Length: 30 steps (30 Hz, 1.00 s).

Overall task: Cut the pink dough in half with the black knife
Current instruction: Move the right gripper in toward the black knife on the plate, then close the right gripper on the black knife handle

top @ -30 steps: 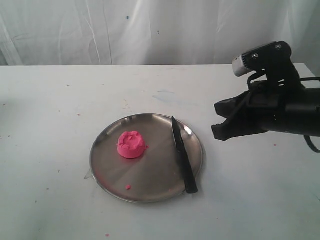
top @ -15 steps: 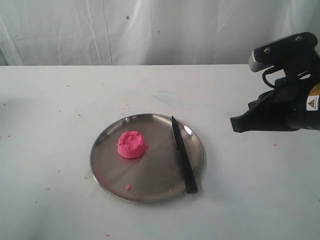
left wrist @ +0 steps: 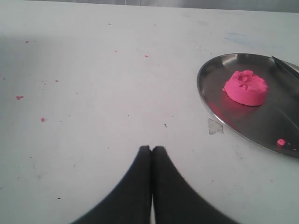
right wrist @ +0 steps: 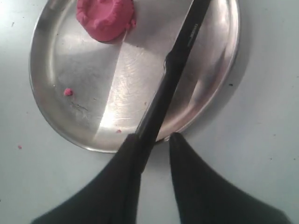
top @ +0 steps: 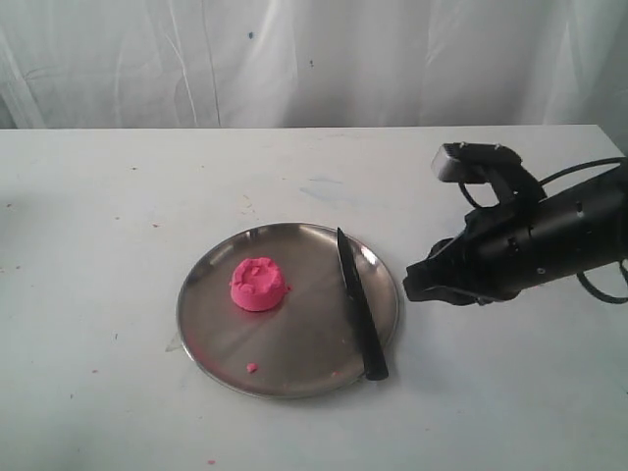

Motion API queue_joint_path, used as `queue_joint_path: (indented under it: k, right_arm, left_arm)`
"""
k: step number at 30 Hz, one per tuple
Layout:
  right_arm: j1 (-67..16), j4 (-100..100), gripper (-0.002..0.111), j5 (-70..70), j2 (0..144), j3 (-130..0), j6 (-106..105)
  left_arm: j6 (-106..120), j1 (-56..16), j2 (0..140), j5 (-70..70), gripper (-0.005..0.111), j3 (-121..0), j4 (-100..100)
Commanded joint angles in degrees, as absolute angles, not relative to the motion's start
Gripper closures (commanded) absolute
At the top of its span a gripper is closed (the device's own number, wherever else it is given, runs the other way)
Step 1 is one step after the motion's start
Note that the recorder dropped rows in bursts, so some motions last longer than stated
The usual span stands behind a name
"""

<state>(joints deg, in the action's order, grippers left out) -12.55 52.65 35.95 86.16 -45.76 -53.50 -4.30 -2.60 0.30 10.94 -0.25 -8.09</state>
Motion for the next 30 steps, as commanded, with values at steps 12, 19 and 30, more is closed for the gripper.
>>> queue_joint_path:
  k: [12,19,30]
  right_arm:
    - [-6.87,74.28,0.068,50.71,105.82,-54.1,-72.13]
    - [-8.0,71.97,0.068,49.17,107.59,-54.72,-71.08]
    - [-11.06,68.81,0.068,47.0,110.8,-56.61,-69.09]
  left_arm:
    - [-4.32,-2.29,0.0,10.73,0.107,0.0,-8.49]
    - [-4.32,-2.29,0.0,10.73,0.107,0.0,-8.49]
    - [-4.32,-2.29,0.0,10.73,0.107,0.0,-8.49]
